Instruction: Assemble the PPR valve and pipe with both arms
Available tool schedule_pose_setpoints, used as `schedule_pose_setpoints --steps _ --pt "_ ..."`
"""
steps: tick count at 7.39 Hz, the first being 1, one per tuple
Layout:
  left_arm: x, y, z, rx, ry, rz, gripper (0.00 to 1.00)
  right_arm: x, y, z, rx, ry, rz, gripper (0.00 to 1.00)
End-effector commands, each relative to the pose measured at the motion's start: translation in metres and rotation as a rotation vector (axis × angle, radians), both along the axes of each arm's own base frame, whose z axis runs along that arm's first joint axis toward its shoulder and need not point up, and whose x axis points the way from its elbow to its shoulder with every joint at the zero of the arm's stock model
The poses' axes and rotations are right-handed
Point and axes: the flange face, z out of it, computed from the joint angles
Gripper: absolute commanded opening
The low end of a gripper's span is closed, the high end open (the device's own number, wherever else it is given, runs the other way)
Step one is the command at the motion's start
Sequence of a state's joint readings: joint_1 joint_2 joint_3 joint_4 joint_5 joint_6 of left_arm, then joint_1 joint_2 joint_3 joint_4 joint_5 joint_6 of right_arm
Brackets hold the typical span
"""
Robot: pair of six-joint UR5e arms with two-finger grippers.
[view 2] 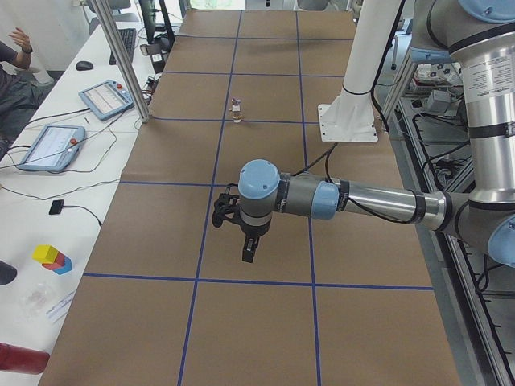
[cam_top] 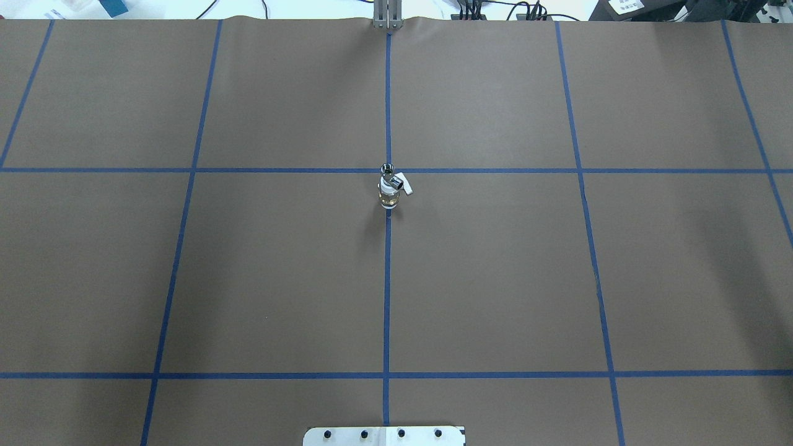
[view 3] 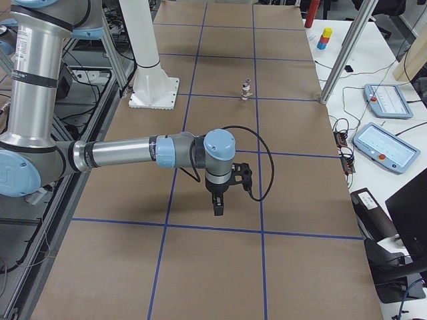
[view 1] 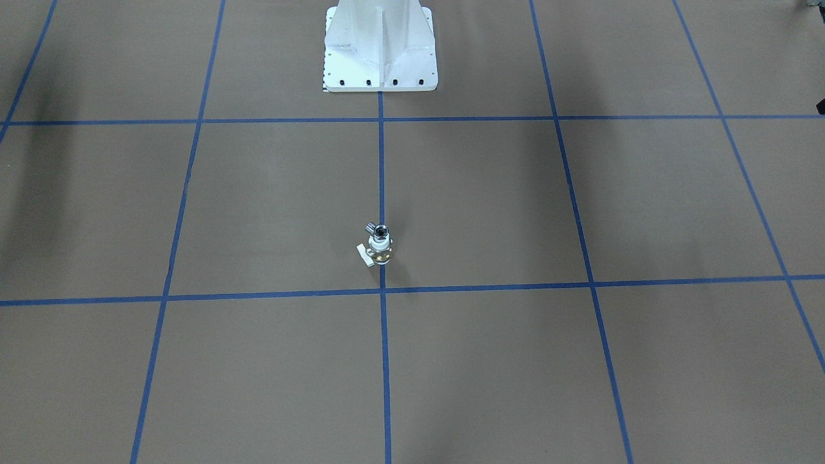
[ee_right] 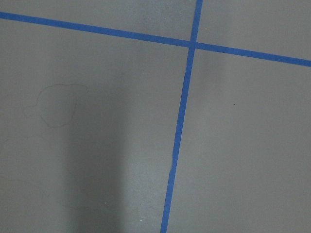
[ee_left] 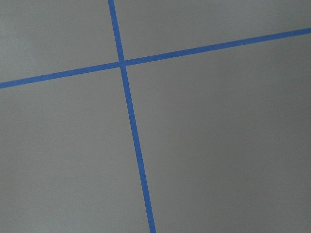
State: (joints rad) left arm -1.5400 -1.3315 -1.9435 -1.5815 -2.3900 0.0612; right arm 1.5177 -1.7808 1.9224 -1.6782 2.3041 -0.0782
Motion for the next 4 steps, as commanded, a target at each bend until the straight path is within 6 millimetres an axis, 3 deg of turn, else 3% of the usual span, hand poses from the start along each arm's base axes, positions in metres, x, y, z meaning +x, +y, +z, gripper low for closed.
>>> schedule_pose_setpoints --steps 1,4 --pt "0.0 0.0 -0.001 0.002 0.0 0.0 1.0 0.0 0.0 -0.001 0.001 0.0 0.001 1.0" --pt "-0.002 0.001 -0.016 0.031 0.001 -0.007 1.0 0.004 0.004 -0.008 0.013 -0.005 0.011 1.0"
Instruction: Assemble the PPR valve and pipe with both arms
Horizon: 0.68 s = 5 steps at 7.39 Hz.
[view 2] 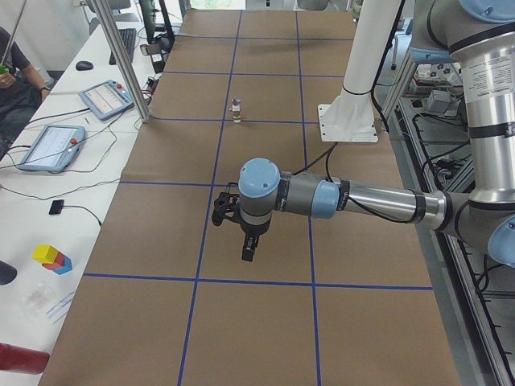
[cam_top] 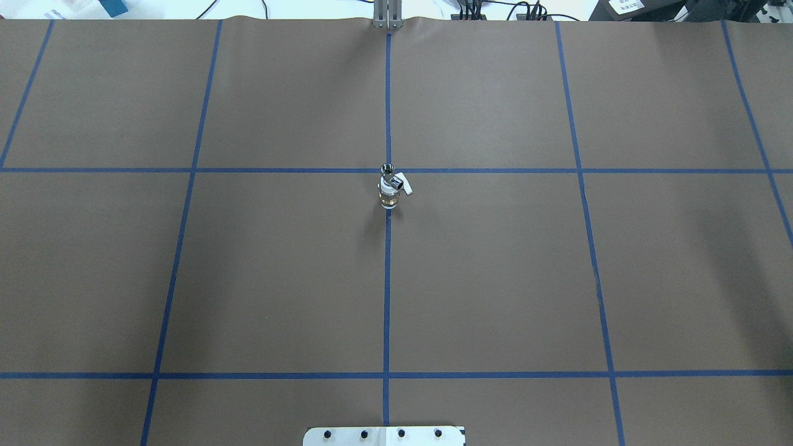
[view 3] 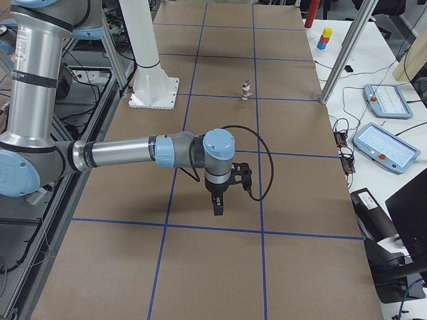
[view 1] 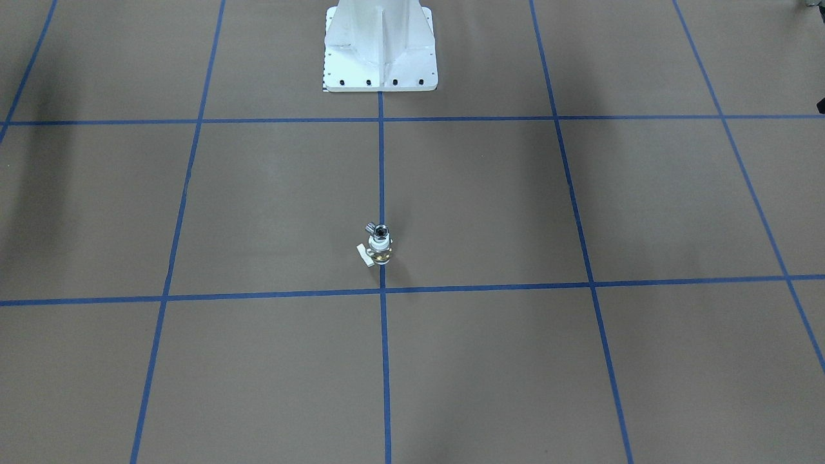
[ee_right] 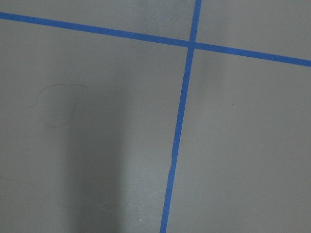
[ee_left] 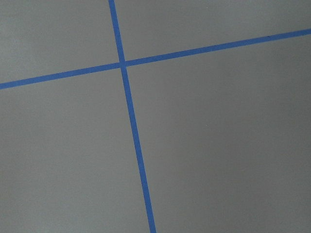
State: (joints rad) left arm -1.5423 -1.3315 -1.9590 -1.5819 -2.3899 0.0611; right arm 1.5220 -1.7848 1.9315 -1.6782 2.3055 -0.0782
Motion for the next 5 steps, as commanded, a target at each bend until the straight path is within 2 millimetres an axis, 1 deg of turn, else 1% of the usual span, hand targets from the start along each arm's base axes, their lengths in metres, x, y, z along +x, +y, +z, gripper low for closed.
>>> schedule_pose_setpoints --steps 1,3,5 --pt "-0.0016 0.0004 -0.0027 0.003 0.0 -0.004 1.0 0.007 0.0038 -0.0048 0.007 -0.005 0.018 1.0" --pt "-0.0022 0.0006 -0.0064 0.01 0.0 -0.005 1.0 0.01 0.0074 -0.0036 0.003 -0.006 0.025 1.0" --pt "-0.0022 0.0006 -0.0064 0.01 0.0 -0.005 1.0 0.0087 0.0071 -0.0024 0.002 0.0 0.021 1.0"
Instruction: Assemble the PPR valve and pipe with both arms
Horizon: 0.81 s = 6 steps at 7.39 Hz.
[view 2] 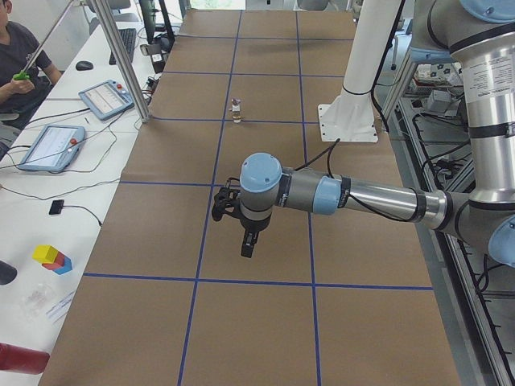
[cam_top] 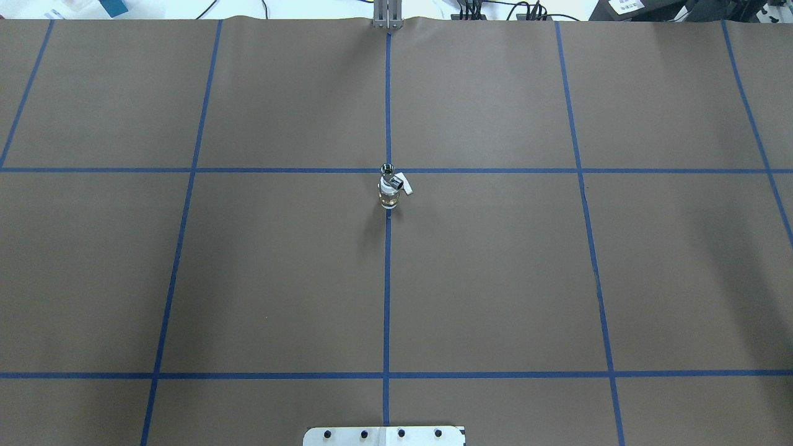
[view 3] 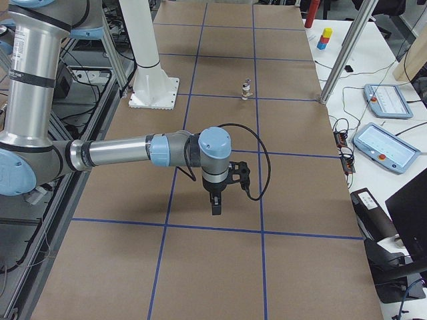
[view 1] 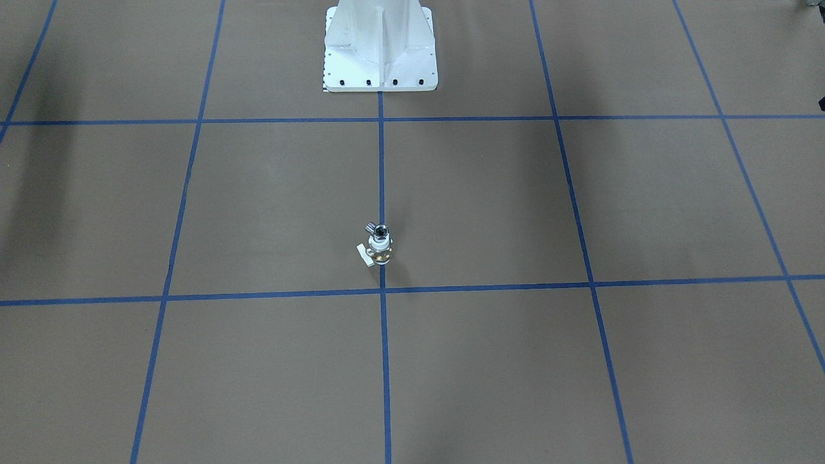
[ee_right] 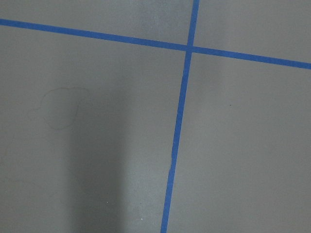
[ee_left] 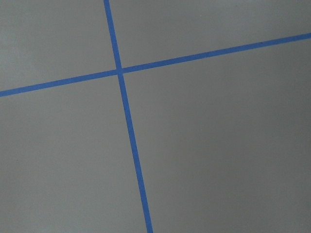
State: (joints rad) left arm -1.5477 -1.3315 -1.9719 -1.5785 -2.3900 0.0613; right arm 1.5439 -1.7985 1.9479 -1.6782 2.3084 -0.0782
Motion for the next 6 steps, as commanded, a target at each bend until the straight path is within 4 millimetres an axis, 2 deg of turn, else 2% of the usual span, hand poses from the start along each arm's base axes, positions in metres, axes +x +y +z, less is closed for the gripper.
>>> schedule_pose_setpoints --steps 1,6 --pt "0.0 0.0 -0.0004 0.001 0.0 0.0 1.0 -0.0002 0.0003 0.0003 0.0 0.001 -0.001 1.0" --pt "0.0001 0.0001 -0.0013 0.001 0.002 -0.001 1.0 -0.0006 -0.0029 -0.0038 0.009 -0.004 -0.001 1.0"
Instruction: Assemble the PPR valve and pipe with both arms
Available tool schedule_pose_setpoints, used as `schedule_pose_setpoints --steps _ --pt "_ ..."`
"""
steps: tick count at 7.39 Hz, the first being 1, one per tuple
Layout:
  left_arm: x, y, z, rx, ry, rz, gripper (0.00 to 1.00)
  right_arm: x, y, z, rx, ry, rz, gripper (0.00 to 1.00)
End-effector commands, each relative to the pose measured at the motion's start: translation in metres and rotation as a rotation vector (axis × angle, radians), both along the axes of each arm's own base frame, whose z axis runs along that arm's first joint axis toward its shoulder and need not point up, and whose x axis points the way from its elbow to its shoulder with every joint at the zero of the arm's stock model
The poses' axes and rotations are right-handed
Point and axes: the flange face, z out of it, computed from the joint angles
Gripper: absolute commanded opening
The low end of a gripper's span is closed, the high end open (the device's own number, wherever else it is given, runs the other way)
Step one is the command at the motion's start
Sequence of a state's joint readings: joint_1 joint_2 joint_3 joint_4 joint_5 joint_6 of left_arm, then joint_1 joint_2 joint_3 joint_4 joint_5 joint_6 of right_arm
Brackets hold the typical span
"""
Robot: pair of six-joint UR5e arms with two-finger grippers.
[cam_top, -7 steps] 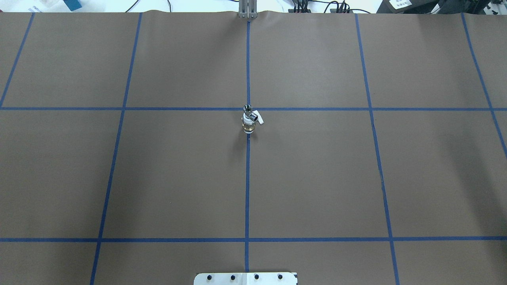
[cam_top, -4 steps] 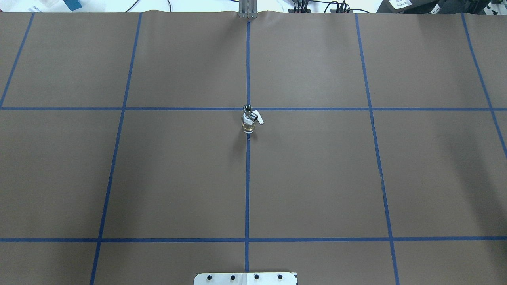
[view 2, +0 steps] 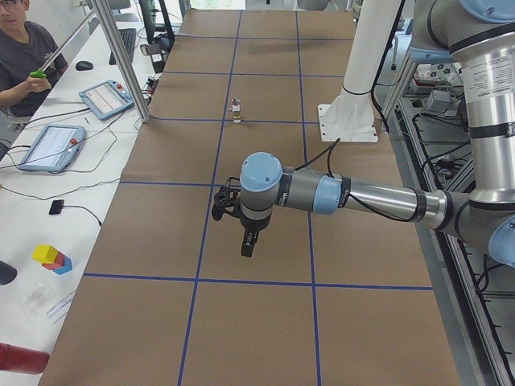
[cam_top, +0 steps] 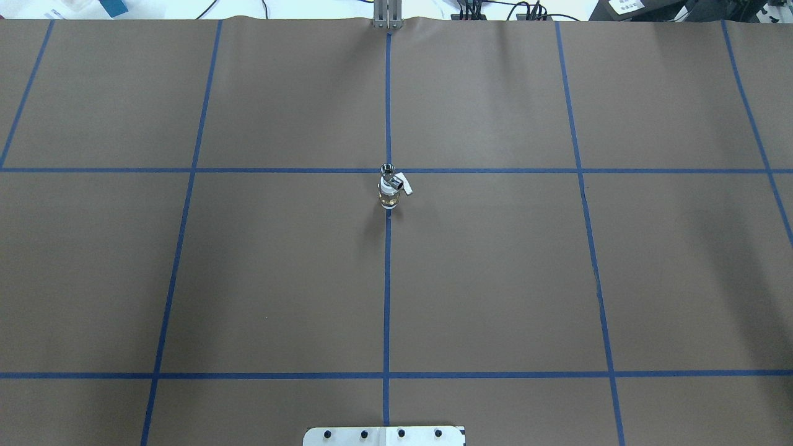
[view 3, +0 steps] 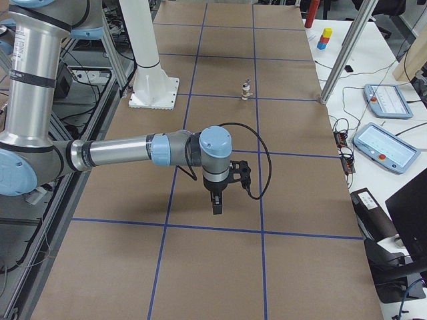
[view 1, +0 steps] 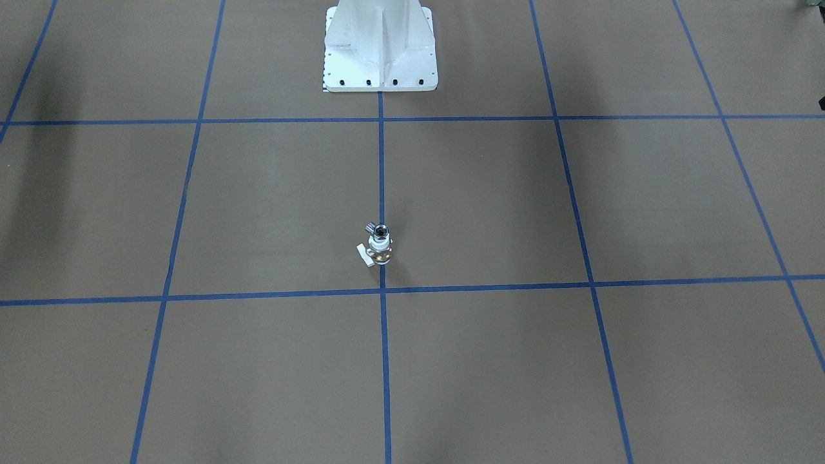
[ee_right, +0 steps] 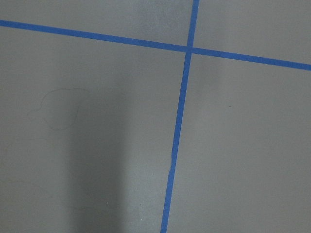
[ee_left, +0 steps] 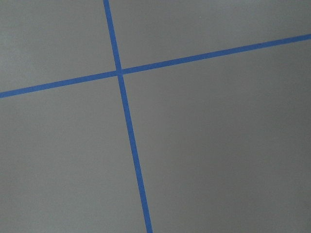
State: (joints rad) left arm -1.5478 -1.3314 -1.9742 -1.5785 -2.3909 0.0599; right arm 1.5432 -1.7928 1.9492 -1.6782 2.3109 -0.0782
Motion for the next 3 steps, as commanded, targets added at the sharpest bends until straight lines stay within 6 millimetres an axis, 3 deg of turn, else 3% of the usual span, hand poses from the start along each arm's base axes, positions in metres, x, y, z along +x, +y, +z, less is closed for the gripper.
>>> schedule_pose_setpoints --steps 1,3 --pt "0.0 0.0 -0.0009 0.002 0.001 0.0 1.0 -0.0002 0.0002 -0.0003 0.0 -0.002 0.0 1.0" --pt "0.0 0.0 -0.0016 0.003 0.001 0.0 1.0 0.0005 -0.0005 -0.0024 0.006 -0.001 0.001 1.0"
